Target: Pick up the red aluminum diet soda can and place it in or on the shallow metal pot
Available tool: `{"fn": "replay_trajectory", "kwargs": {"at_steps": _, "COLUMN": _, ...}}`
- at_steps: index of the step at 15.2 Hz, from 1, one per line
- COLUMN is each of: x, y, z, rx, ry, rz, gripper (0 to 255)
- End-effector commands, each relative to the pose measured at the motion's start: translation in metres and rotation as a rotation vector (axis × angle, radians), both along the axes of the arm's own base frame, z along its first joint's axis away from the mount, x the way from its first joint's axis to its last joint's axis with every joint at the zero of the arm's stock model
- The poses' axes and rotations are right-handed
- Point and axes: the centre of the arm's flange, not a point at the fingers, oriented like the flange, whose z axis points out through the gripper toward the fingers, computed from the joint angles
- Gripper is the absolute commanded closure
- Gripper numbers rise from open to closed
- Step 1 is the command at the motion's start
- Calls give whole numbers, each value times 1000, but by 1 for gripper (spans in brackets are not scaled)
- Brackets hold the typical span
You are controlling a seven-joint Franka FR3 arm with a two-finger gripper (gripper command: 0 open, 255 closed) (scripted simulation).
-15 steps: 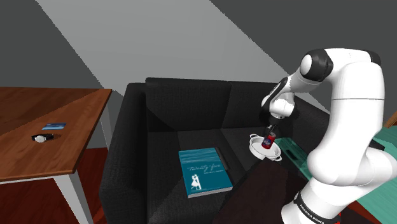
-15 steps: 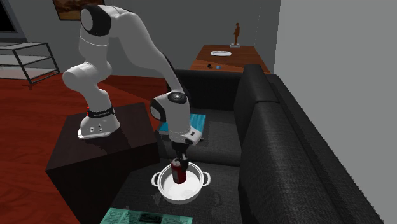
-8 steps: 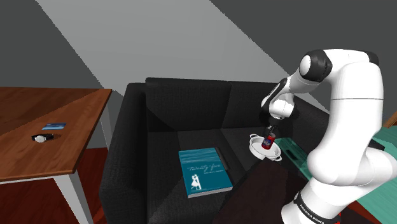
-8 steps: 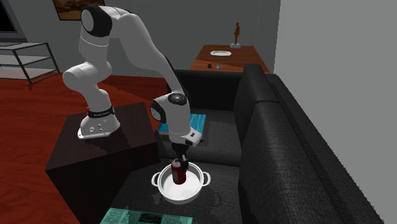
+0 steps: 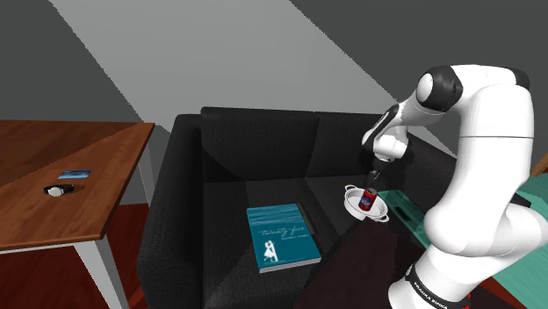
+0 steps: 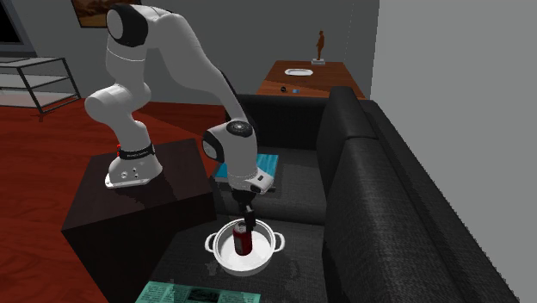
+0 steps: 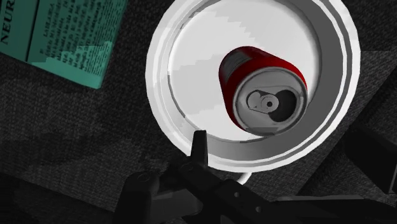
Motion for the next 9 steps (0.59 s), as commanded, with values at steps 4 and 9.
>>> {"fn": "replay_trajectory", "kwargs": {"at_steps": 4, "x": 0, "y": 1, "z": 34, "rx": 0, "ry": 0, "rz": 0, "gripper": 0}}
{"fn": "replay_trajectory", "kwargs": {"at_steps": 9, "x": 1, "y": 1, "z": 34, "rx": 0, "ry": 0, "rz": 0, "gripper": 0}}
